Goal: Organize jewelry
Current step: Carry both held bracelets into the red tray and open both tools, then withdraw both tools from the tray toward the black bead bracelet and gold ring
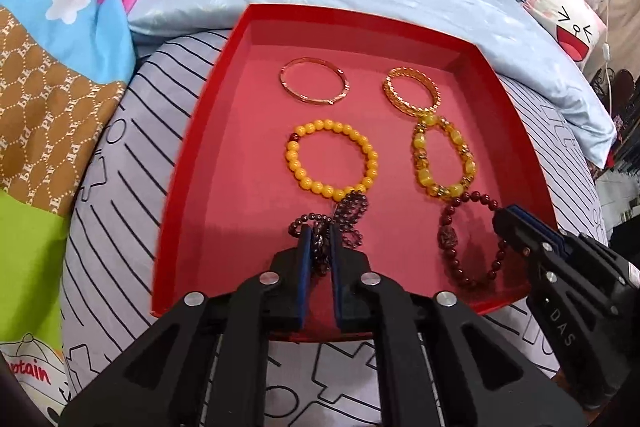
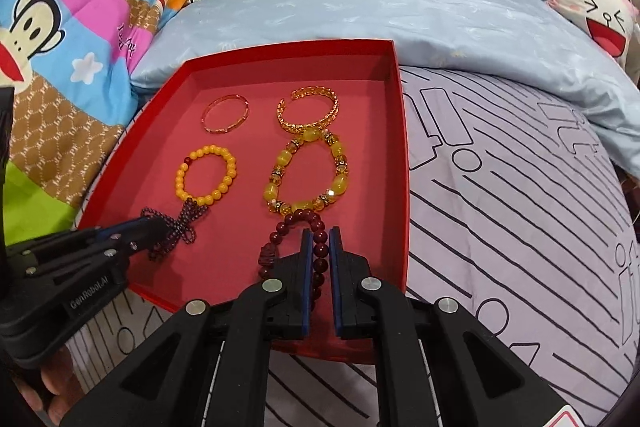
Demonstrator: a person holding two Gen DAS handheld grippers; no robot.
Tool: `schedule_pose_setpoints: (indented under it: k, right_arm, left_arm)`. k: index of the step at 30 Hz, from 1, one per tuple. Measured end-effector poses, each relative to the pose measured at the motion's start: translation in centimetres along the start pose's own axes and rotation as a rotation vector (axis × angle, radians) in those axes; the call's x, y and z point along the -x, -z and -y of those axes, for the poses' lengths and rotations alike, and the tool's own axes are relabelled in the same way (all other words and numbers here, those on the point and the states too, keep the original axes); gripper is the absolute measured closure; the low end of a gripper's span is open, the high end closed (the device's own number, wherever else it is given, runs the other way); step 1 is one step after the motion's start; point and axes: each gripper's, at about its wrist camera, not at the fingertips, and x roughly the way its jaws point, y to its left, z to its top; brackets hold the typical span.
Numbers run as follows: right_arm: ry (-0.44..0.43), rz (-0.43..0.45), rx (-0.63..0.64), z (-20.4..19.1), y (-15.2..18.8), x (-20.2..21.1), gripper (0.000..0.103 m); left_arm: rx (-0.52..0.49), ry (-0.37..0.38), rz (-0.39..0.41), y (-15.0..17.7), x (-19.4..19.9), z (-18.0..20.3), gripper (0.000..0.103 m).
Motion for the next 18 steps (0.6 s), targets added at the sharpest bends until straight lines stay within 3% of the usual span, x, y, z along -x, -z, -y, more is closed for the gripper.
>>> schedule_pose_setpoints:
  k: [5, 7, 8, 9, 10, 18]
  right_arm:
    - [0.014, 0.007, 0.021, -0.2, 0.1, 0.1, 0.094]
    - [-0.007, 0.016, 0.011, 0.0, 0.1, 0.5, 0.086]
    - [-0.003, 0.027, 0.01, -0.1, 0.1, 0.8, 0.081]
    - [0.011, 0.048, 0.013, -0.2, 0.1, 1.3, 0.069]
    - [0.015, 0.069, 0.02, -0.3, 0.1, 1.9, 0.066]
    - [-0.001, 0.105, 0.014, -0.5, 0.4, 5.0, 0.066]
  left_arm:
    - [0.033, -0.031, 0.041, -0.1, 0.6, -1.0, 0.063]
    - [0.056, -0.035, 0.051, -0.1, 0.9, -1.5, 0.058]
    - [0.065, -0.034, 0.057, -0.2, 1.1, -1.7, 0.056]
    - [0.075, -0.036, 0.066, -0.1, 1.4, -2.0, 0.056]
    - [0.081, -0.035, 0.07, -0.1, 1.6, -2.2, 0.056]
    - [0.092, -0.031, 0.101, 0.9, 4.0, -2.4, 0.055]
